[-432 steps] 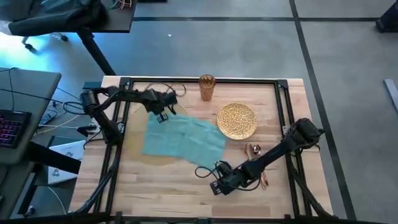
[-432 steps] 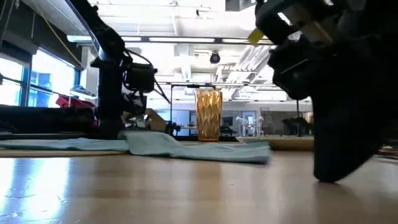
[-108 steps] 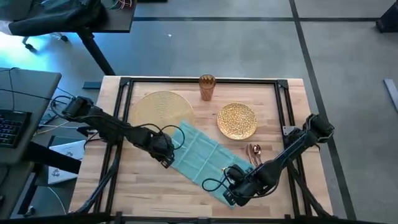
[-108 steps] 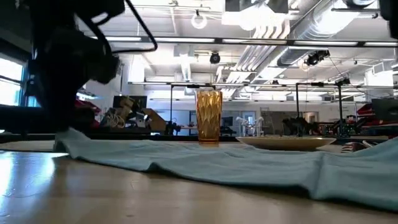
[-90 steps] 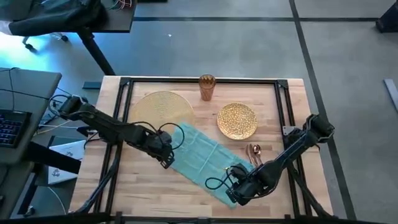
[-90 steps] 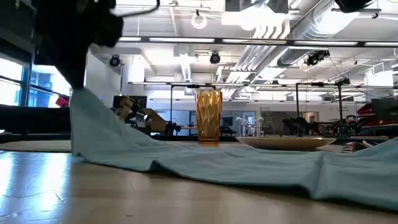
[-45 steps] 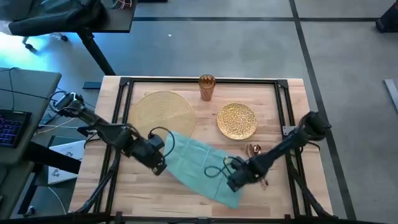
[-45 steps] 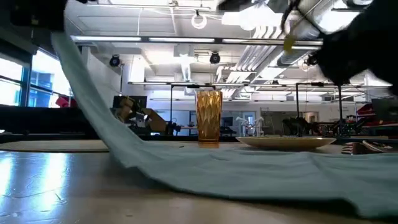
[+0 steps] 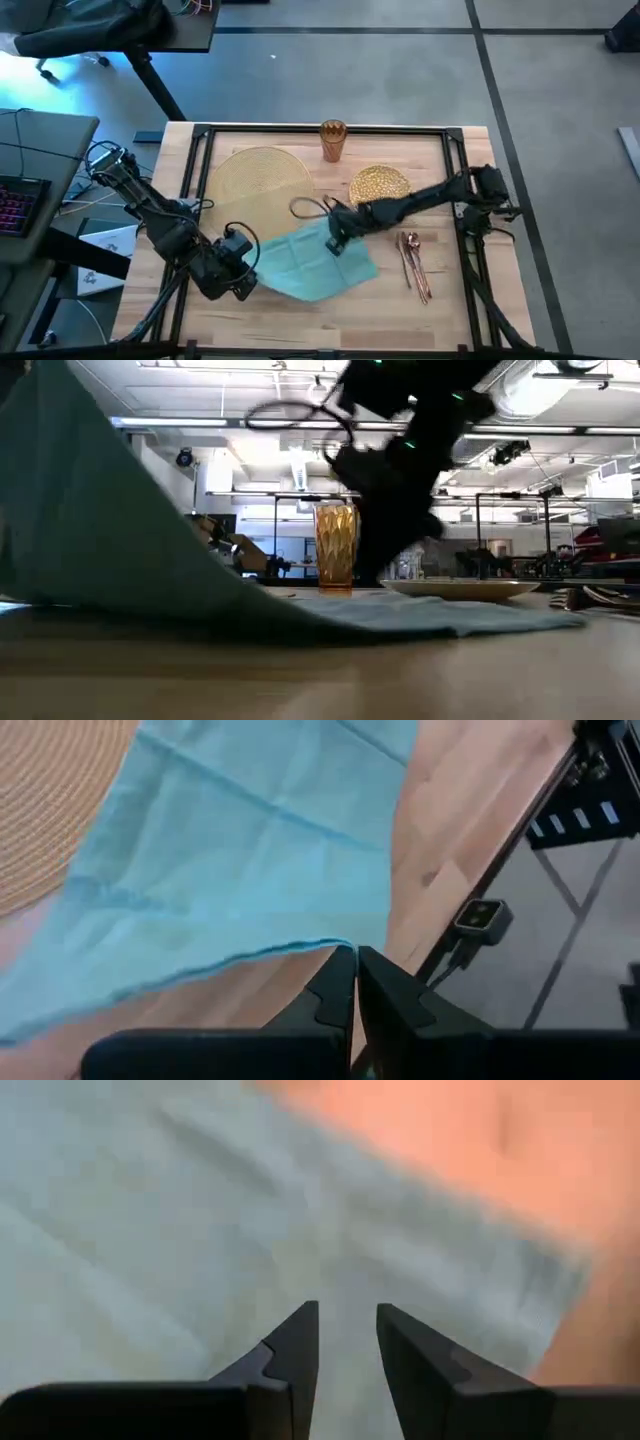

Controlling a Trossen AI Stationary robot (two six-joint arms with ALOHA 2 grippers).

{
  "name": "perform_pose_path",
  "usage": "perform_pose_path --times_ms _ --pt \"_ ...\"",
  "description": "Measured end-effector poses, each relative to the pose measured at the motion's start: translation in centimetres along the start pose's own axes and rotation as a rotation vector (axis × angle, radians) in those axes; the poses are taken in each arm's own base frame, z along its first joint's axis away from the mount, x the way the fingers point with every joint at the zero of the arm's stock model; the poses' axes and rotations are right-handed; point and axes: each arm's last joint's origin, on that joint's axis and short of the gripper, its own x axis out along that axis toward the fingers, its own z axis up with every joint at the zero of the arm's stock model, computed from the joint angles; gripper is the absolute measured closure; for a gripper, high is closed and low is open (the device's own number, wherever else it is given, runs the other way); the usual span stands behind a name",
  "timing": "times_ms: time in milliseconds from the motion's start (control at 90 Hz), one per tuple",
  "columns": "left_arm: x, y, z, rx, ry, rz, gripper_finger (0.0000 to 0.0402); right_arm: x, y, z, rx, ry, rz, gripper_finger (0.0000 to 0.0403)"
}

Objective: Set table place
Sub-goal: Fold the blue table napkin

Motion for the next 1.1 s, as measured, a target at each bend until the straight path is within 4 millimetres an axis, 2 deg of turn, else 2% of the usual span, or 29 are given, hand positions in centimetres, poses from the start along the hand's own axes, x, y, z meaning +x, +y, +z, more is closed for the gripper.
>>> perform_pose_path --times_ms 100,189,278,378,478,611,789,933,1100 --pt "0.5 -0.1 0.0 -0.003 -0.006 0.015 0.0401 -2.4 0.5 2.8 -0.085 -0.006 -0.013 0.0313" --pt "0.9 -0.1 0.2 -0.010 -0.011 0.026 0.0401 -4.7 2.9 3.9 -0.200 -0.065 0.038 0.0313" --pt "1.3 -0.2 0.4 -0.008 -0.017 0.031 0.0401 -6.3 6.3 3.1 -0.291 -0.123 0.152 0.0313" --pt "1.5 -0.5 0.9 -0.008 -0.038 0.011 0.0401 -7.5 10.3 0.9 -0.357 -0.196 0.291 0.0307" --pt "1.7 -0.6 1.4 -0.006 -0.058 -0.002 0.0401 -8.3 13.6 -1.1 -0.365 -0.312 0.350 0.0288" --pt "1.9 -0.8 2.0 0.002 -0.070 -0.012 0.0401 -7.3 16.2 -2.2 -0.256 -0.450 0.378 0.0241" --pt "2.2 -1.0 2.4 -0.016 -0.075 -0.027 0.0401 -3.1 17.3 -2.8 -0.186 -0.507 0.300 0.0189" --pt "2.2 -1.0 2.4 -0.017 -0.071 -0.029 0.0401 -2.0 18.4 -2.0 -0.161 -0.541 0.298 0.0196" --pt "2.2 -1.0 2.4 -0.011 -0.068 -0.031 0.0401 -0.8 19.1 -1.1 -0.081 -0.562 0.259 0.0243"
